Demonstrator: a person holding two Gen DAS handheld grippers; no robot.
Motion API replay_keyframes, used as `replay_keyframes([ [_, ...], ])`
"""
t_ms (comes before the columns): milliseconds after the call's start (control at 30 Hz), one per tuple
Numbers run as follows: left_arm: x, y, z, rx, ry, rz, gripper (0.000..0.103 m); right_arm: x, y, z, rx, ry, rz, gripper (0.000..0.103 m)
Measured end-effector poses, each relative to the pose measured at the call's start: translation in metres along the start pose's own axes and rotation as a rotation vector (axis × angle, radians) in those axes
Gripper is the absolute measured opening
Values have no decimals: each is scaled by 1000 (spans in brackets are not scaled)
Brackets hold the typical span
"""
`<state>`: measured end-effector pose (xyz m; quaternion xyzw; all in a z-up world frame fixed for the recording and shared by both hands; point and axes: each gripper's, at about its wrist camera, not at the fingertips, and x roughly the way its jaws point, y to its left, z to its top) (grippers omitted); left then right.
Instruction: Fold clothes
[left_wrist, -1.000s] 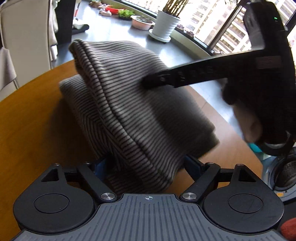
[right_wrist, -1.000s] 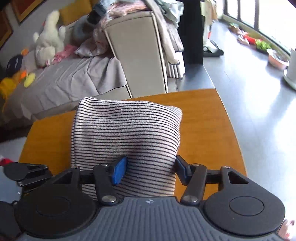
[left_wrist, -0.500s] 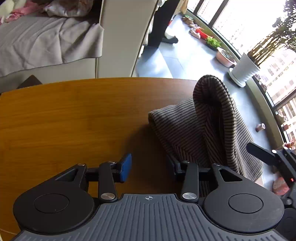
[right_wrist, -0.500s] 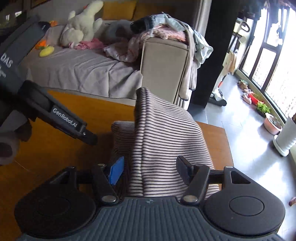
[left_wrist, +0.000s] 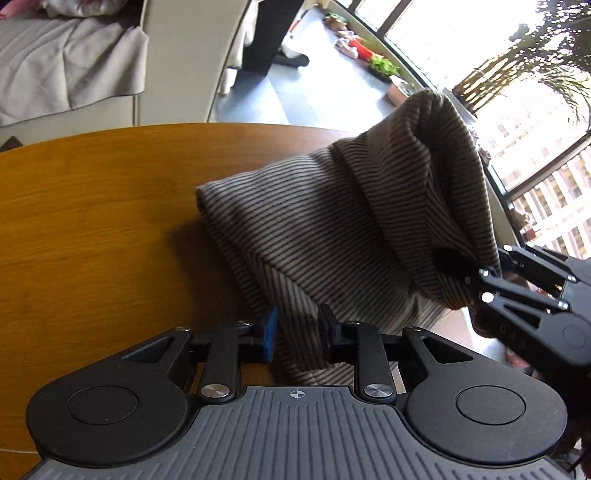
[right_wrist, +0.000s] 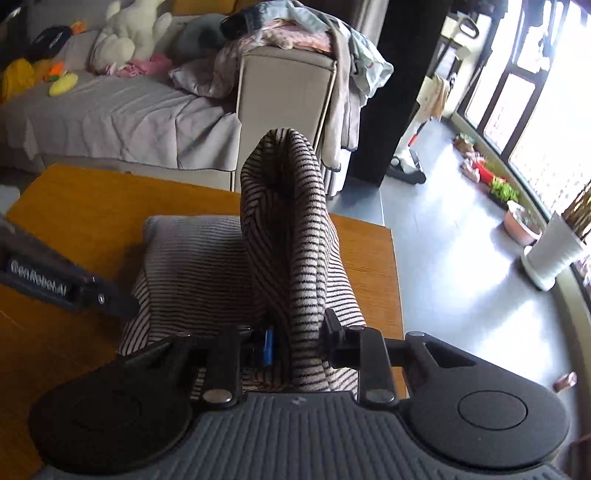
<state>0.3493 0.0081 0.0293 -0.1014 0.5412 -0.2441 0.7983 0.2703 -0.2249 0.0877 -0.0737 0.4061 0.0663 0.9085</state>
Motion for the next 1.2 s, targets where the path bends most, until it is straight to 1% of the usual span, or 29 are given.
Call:
replay_keyframes([
  [67, 8, 0, -1, 0, 12, -22, 26, -15, -14, 13, 78, -30, 91, 22],
  [167, 16, 5, -4, -26, 20, -43, 25, -34, -15, 30, 146, -45, 251, 22],
  [267, 18, 10, -6, -44, 19, -60, 26, -33, 3, 34, 162, -10, 393, 20],
  [333, 16, 14, -8, -53, 16, -63, 26, -21, 16, 30, 164, 26, 435, 18],
  [400, 8, 22, -14, -74, 9, -46, 28, -10, 24, 23, 169, 49, 411, 18],
  [433, 4, 26, -16, -85, 6, -38, 36, -2, 24, 19, 195, 75, 415, 17],
  [467, 1, 30, -19, -95, 2, -30, 40, 6, 23, 16, 222, 101, 419, 15],
  [533, -7, 38, -25, -116, -5, -13, 41, 22, 24, 7, 260, 153, 428, 14],
  [567, -11, 42, -28, -127, -8, -5, 37, 29, 27, 2, 269, 178, 433, 14],
  [633, -26, 49, -30, -141, -43, 27, 37, 37, 41, -9, 214, 200, 425, 14],
  [700, -45, 51, -26, -147, -104, 30, 37, 37, 58, -14, 133, 180, 400, 14],
  [767, -65, 42, -17, -120, -184, 5, 37, 34, 74, -14, 65, 163, 368, 16],
  [800, -72, 34, -11, -91, -225, -12, 37, 32, 82, -15, 31, 155, 352, 16],
  [867, -81, 16, 2, -35, -282, -64, 38, 29, 95, -17, -47, 136, 321, 20],
  [933, -71, 0, 9, -12, -270, -140, 40, 27, 105, -19, -100, 112, 303, 23],
  [967, -63, -7, 10, 0, -251, -156, 40, 25, 110, -21, -126, 100, 294, 24],
  [1033, -37, -14, 10, 42, -191, -99, 38, 14, 100, -22, -108, 67, 291, 25],
  [1100, -10, -13, 5, 100, -134, -19, 31, 3, 89, -24, -86, 33, 289, 28],
  [1133, -5, -13, -1, 121, -134, -6, 29, -6, 77, -27, -64, 10, 267, 35],
  [1167, -2, -13, -6, 138, -138, 0, 30, -14, 64, -29, -41, -14, 244, 47],
  [1200, -2, -13, -7, 146, -146, -6, 30, -21, 49, -33, -11, -44, 200, 51],
])
